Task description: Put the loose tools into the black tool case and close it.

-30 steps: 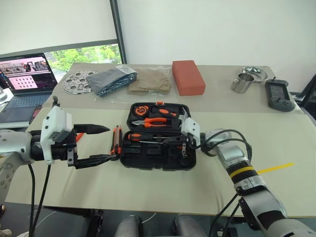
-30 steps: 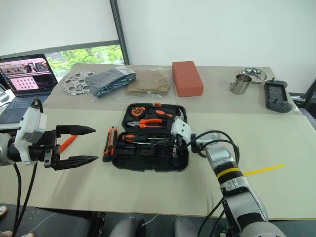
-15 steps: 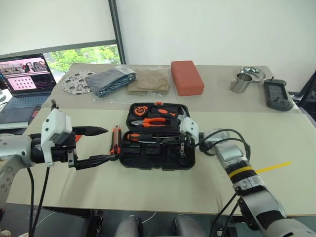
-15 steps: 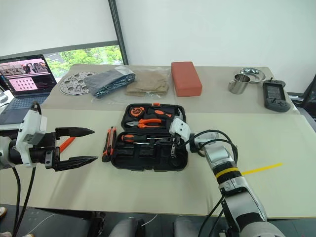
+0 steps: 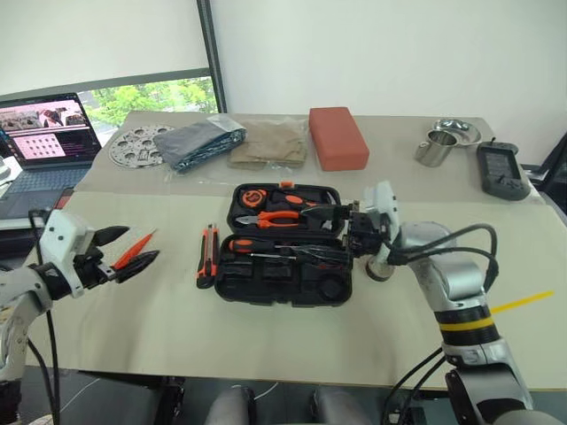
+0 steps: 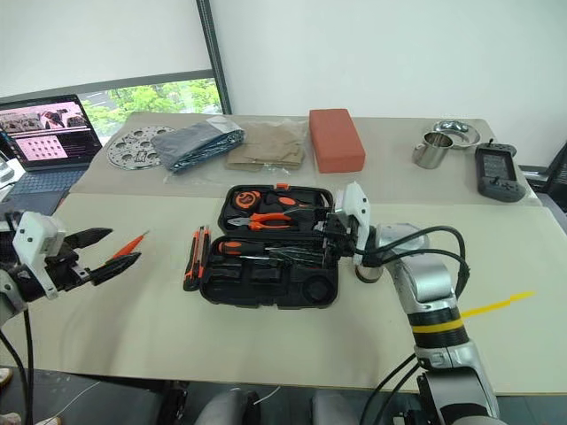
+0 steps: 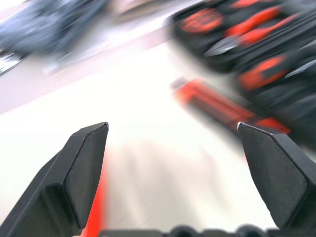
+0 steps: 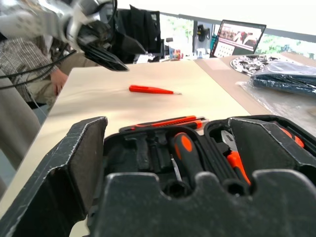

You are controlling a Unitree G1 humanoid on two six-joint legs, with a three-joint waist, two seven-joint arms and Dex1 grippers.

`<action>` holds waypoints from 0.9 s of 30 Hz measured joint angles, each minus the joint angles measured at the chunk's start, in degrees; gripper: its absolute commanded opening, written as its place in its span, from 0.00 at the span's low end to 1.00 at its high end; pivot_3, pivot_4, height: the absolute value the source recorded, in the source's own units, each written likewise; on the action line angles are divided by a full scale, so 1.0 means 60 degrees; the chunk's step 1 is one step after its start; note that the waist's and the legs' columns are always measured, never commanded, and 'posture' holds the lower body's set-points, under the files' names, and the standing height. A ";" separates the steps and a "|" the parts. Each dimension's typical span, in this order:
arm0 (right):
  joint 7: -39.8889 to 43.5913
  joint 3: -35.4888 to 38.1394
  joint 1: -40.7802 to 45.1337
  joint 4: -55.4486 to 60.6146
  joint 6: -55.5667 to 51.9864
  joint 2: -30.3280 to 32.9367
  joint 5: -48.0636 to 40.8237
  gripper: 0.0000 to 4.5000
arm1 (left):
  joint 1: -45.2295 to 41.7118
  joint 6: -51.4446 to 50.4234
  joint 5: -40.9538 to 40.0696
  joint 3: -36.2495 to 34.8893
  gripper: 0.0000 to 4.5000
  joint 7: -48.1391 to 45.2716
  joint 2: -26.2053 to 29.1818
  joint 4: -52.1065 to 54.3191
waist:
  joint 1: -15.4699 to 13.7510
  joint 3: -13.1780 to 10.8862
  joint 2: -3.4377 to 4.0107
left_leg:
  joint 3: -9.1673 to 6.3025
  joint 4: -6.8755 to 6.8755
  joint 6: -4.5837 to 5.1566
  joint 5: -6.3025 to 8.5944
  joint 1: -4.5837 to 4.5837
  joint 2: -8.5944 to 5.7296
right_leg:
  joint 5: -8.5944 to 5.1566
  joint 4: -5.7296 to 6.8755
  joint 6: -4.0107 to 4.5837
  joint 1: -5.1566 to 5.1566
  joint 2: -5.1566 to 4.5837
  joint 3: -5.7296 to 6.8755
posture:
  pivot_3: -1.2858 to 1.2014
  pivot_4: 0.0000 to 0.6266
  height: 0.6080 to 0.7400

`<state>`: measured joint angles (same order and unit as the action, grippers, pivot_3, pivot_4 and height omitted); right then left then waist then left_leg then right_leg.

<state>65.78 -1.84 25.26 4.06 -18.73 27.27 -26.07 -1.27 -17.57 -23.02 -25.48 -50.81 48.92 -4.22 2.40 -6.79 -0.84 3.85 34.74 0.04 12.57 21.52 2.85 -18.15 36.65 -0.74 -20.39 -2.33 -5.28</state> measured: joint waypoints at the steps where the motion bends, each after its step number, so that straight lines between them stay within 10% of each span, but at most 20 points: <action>1: 0.0000 0.0098 -0.0140 0.0001 0.0112 0.0110 0.0003 0.98 | -0.0050 0.0185 0.0132 0.0018 1.00 0.0025 -0.0002 -0.0353 | -0.0005 0.0000 0.0000 | 0.0005 0.0001 0.0000 0.0000 0.0007 -0.0004 | 0.0000 0.0000 -0.0001 -0.0003 -0.0012 0.0007 | 0.52 0.24 1.00; 27: 0.0960 0.4429 -0.5555 0.1970 0.1489 0.1850 -0.2786 0.98 | -0.3054 0.2445 0.1841 0.1974 1.00 -0.0196 -0.0411 -0.6220 | -0.0201 0.0003 -0.0015 | 0.0020 0.0014 0.0001 -0.0001 0.0009 -0.0005 | -0.0004 -0.0010 -0.0009 0.0014 0.0032 0.0089 | 0.52 0.24 1.00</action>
<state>71.54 24.74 -8.07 15.88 -9.79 38.38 -42.79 -19.59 -2.90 -11.98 -13.64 -51.99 46.45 -41.54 1.20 -6.77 -0.93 3.97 34.82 0.04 12.56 21.57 2.83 -18.17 36.59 -0.79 -20.30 -2.13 -4.74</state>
